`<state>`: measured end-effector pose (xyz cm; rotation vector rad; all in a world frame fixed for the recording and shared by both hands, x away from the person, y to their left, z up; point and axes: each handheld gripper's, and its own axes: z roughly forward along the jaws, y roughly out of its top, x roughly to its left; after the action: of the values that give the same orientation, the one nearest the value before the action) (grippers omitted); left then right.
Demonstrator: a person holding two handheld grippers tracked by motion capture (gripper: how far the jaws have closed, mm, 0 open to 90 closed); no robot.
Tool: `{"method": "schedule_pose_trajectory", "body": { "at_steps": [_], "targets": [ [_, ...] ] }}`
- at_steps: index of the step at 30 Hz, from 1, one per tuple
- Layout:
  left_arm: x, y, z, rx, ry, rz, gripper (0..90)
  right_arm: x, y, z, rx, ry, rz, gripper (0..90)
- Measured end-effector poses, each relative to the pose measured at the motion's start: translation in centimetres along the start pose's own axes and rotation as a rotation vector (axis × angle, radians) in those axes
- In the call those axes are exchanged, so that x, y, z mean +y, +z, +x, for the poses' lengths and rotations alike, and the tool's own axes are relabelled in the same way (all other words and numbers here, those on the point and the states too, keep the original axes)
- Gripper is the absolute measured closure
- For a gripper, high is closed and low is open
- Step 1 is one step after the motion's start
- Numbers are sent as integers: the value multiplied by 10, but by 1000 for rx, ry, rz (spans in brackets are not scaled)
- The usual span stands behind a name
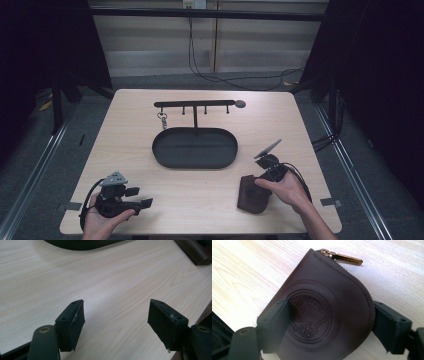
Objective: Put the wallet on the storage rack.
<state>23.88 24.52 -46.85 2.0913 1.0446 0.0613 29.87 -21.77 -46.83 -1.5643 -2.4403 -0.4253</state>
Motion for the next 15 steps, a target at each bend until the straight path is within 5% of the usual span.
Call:
{"method": "schedule_pose_trajectory", "body": {
  "at_steps": [8, 15],
  "targets": [
    [0, 0, 1, 8, -1, 18, 293, 1, -3, 2, -25, 8, 1, 256],
    [0, 1, 1, 0, 3, 18, 288, -2, -13, 0, -52, 4, -40, 440]
  ]
}}
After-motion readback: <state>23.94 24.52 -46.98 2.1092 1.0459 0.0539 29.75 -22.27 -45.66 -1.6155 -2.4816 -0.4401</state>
